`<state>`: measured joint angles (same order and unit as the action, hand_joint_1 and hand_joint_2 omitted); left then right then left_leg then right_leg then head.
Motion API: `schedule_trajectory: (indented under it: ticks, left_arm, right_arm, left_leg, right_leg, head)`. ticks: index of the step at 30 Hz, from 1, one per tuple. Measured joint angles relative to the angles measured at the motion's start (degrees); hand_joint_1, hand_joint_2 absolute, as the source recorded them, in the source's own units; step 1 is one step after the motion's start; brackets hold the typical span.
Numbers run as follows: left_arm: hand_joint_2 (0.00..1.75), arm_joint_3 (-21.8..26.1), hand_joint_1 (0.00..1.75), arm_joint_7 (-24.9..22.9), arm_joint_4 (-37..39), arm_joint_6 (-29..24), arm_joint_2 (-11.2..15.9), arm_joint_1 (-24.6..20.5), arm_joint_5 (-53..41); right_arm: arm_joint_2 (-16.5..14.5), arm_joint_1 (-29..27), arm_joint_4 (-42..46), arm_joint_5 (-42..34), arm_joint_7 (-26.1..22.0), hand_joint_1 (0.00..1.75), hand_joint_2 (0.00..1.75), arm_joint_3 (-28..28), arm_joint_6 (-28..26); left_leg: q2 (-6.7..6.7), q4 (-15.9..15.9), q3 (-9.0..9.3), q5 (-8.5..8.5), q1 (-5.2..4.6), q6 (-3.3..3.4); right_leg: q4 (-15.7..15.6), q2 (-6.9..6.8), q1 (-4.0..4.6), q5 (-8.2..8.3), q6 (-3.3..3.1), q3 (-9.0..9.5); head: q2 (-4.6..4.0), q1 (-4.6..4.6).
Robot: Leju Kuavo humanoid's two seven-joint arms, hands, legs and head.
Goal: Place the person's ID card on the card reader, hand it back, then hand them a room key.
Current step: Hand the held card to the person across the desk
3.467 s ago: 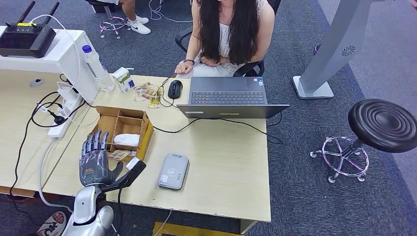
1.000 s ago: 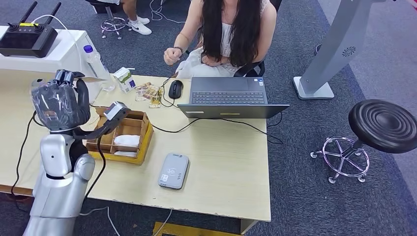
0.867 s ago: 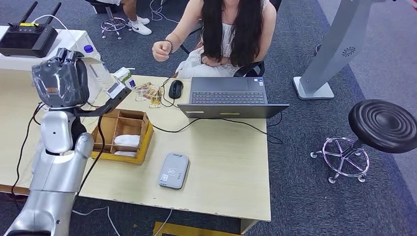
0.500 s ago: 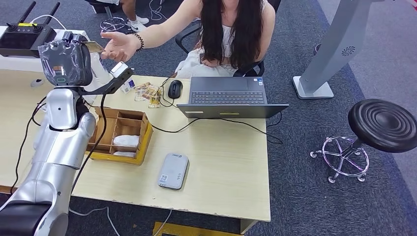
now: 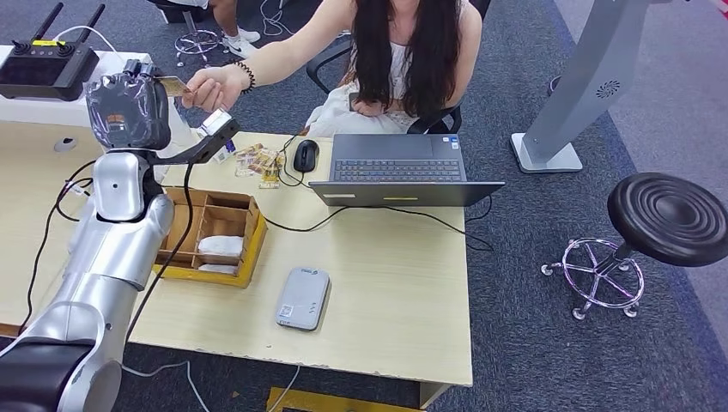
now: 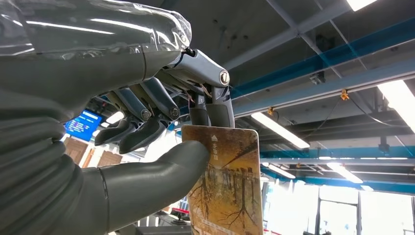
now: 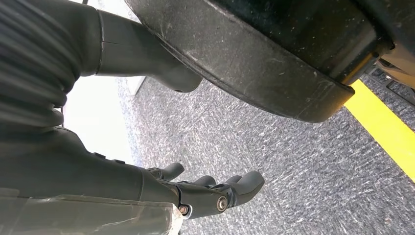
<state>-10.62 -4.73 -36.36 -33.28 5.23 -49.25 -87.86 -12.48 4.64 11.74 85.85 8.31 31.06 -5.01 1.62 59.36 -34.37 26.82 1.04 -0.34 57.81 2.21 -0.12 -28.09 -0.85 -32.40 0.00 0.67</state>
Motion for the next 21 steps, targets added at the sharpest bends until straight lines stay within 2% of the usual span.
schedule_trajectory:
  ticks: [2, 7, 11, 14, 21]
  left_arm:
    - [1.75, -0.1, 0.0, 0.1, 0.3, 0.1, 0.0, 0.0, 0.0]
    - [1.75, -0.3, 0.0, 1.1, 0.9, -0.2, -0.2, 0.1, 0.6]
    - [1.75, -0.3, 0.0, 3.4, 0.5, -2.9, -0.2, 1.1, 3.7]
    - [1.75, -0.3, 0.0, 6.6, -3.2, -4.1, -0.2, 4.7, 9.6]
    - [1.75, -0.2, 0.0, 10.8, -14.9, -2.5, 1.6, 12.9, 18.6]
  right_arm:
    - [0.0, 0.0, 0.0, -0.1, 0.0, 0.0, 1.75, 0.0, 0.0]
    - [0.0, 0.0, 0.0, -0.3, -0.1, 0.0, 1.75, 0.0, 0.0]
    - [0.0, 0.0, 0.0, -0.6, 0.0, 0.0, 1.75, 0.0, -0.1]
    - [0.0, 0.0, 0.0, -0.8, 0.1, 0.0, 1.75, 0.0, -0.2]
    - [0.0, -0.2, 0.0, -1.7, 0.2, 0.0, 1.75, 0.0, -0.9]
  left_leg:
    - [0.0, 0.0, 0.0, 0.0, 0.0, 0.0]
    - [0.0, 0.0, -0.02, 0.0, 0.0, 0.0]
    - [0.0, 0.0, -0.02, 0.0, 0.0, 0.0]
    - [-0.01, 0.0, -0.03, 0.01, 0.0, 0.0]
    - [-0.01, 0.0, -0.07, 0.02, 0.0, 0.0]
  right_leg:
    - [0.0, 0.0, 0.0, 0.0, 0.0, 0.0]
    - [0.0, 0.0, 0.0, 0.0, 0.0, 0.0]
    - [0.0, 0.0, 0.0, 0.0, 0.0, 0.01]
    - [0.0, 0.02, 0.0, -0.01, 0.0, 0.01]
    - [0.0, 0.01, 0.0, -0.02, 0.0, -0.01]
  head:
    - [0.0, 0.01]
    - [0.0, 0.0]
    - [0.0, 0.01]
    - [0.0, 0.01]
    - [0.0, 0.0]
